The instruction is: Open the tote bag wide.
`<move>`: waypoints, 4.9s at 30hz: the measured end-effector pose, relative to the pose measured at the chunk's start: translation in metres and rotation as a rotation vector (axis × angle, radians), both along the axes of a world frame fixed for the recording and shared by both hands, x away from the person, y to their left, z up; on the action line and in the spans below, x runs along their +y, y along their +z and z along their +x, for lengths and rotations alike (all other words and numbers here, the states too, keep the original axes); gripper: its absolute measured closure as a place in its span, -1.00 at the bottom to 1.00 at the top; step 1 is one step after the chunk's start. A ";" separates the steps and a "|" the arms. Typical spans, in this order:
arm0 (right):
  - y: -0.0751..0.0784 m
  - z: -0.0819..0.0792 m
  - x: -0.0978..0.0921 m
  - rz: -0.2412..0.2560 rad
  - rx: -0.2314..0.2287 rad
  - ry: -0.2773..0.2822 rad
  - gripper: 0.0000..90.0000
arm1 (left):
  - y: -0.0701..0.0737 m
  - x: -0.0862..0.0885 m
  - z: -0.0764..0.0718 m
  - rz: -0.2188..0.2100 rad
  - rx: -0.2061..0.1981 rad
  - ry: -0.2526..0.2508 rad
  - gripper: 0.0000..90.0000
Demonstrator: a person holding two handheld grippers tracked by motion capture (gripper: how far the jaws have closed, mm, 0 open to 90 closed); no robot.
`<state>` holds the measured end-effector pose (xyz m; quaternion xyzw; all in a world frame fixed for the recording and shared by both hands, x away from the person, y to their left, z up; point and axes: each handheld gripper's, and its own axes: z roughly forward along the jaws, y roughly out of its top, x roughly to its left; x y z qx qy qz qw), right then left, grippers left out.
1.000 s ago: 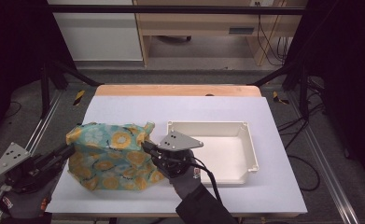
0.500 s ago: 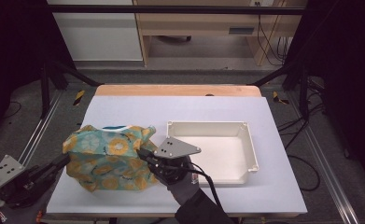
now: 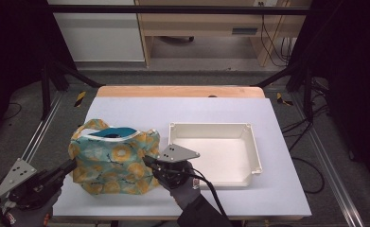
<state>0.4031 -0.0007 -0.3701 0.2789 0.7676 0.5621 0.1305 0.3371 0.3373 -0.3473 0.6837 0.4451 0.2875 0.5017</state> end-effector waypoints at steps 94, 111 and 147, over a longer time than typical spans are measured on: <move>-0.007 -0.006 0.007 0.009 -0.013 -0.007 0.98 | -0.015 0.001 -0.007 0.041 0.020 0.033 0.99; -0.049 -0.010 0.009 -0.006 0.053 -0.051 0.98 | -0.051 -0.005 0.006 0.110 0.097 0.007 0.99; -0.117 -0.013 0.027 -0.125 0.153 -0.092 0.98 | -0.106 -0.017 0.034 0.292 0.349 -0.056 0.99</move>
